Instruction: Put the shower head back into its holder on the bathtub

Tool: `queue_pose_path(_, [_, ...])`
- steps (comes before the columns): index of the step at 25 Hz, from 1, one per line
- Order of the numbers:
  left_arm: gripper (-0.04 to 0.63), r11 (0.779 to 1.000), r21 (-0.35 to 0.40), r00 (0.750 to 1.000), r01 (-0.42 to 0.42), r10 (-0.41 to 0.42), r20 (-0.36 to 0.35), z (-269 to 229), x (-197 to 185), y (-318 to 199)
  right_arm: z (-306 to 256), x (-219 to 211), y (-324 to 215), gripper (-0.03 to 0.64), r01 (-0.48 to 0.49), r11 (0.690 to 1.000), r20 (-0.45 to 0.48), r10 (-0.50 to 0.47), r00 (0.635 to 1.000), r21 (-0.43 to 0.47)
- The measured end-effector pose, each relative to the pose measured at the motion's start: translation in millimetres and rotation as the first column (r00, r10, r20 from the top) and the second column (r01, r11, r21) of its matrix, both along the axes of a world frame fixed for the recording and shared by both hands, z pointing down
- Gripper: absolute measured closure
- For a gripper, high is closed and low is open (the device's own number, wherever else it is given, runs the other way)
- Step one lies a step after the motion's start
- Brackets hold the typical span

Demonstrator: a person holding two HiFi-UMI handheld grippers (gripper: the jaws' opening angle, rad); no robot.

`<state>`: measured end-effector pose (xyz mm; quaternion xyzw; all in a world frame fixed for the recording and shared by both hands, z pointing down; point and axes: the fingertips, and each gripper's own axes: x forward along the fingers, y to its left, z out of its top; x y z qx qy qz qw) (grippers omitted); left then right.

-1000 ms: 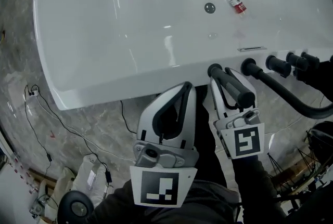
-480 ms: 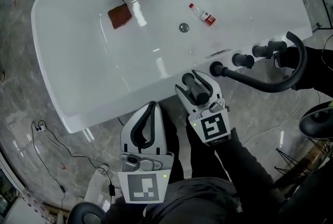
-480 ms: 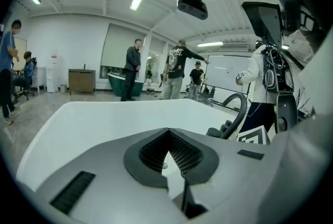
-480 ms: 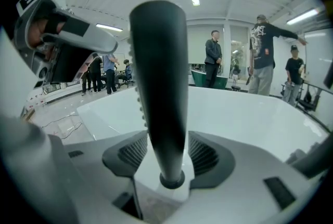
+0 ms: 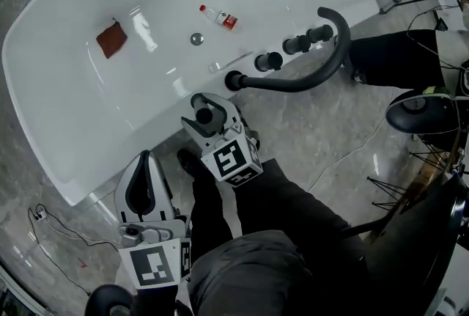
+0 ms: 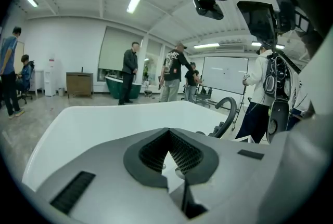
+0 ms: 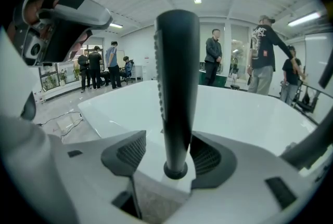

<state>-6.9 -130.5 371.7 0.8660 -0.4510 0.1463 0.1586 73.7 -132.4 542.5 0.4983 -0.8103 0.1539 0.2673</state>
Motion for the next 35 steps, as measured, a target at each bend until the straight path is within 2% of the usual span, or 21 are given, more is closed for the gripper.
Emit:
queue_pose_path(10, [0.592, 1.000, 0.012, 1.000, -0.010, 0.010, 0.003, -4.6, 2.5, 5.6, -9.0, 7.3, -4.2, 0.365, -0.024, 0.999, -0.006, 0.024, 1.000, 0.025])
queue_pose_path(16, [0.592, 1.000, 0.010, 1.000, -0.009, 0.009, 0.010, -2.6, 4.6, 4.2, -4.2, 9.4, -6.9, 0.365, -0.018, 1.000, -0.022, 0.018, 1.000, 0.012])
queue_pose_path(23, [0.592, 1.000, 0.011, 1.000, 0.009, -0.009, 0.013, -0.7, 14.9, 9.9, -2.5, 12.5, -3.7, 0.366, 0.008, 1.000, 0.006, -0.008, 1.000, 0.015])
queue_pose_path(26, [0.592, 1.000, -0.013, 1.000, -0.011, 0.011, -0.003, 4.7, 14.5, 15.9, -2.6, 16.8, 1.7, 0.365, -0.006, 1.000, -0.018, 0.007, 1.000, 0.011])
queue_pose_path(30, [0.592, 0.998, -0.067, 1.000, -0.010, 0.012, 0.022, 14.9, -8.6, 22.4, 1.1, 2.0, -0.1, 0.367, -0.012, 1.000, -0.031, 0.013, 0.999, 0.024])
queue_pose_path(35, [0.592, 1.000, 0.025, 1.000, 0.013, -0.013, 0.012, -0.5, -7.1, 5.4, -2.6, -2.7, -8.0, 0.367, 0.009, 0.999, -0.030, -0.008, 1.000, 0.032])
